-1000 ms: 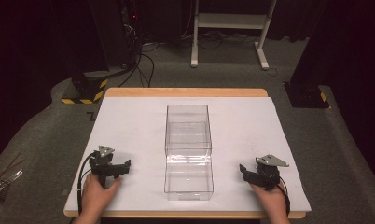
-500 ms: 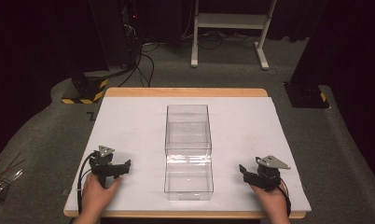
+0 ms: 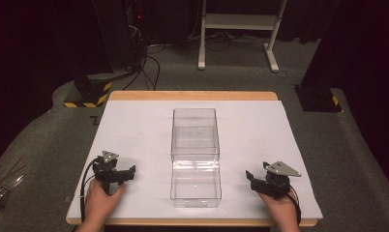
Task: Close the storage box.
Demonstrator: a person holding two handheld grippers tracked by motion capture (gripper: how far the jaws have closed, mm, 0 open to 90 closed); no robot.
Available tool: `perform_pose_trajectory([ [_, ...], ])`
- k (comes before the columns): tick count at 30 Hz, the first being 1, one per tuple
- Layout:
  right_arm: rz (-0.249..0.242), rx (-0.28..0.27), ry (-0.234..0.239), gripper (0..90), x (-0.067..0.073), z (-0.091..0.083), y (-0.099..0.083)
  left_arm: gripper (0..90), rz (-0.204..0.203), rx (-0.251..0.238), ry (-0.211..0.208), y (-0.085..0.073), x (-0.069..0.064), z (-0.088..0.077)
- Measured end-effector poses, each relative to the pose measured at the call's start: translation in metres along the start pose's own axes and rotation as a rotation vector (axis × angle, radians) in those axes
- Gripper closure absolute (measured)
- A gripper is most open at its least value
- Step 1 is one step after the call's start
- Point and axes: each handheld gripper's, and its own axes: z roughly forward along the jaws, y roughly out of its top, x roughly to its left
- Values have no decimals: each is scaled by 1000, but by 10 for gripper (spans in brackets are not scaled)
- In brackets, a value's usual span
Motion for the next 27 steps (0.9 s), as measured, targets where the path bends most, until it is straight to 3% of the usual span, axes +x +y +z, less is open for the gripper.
perform_pose_trajectory([
  [27,-33,-52,80,248,26,-15,12,5,0,-2,1,0,0,0],
])
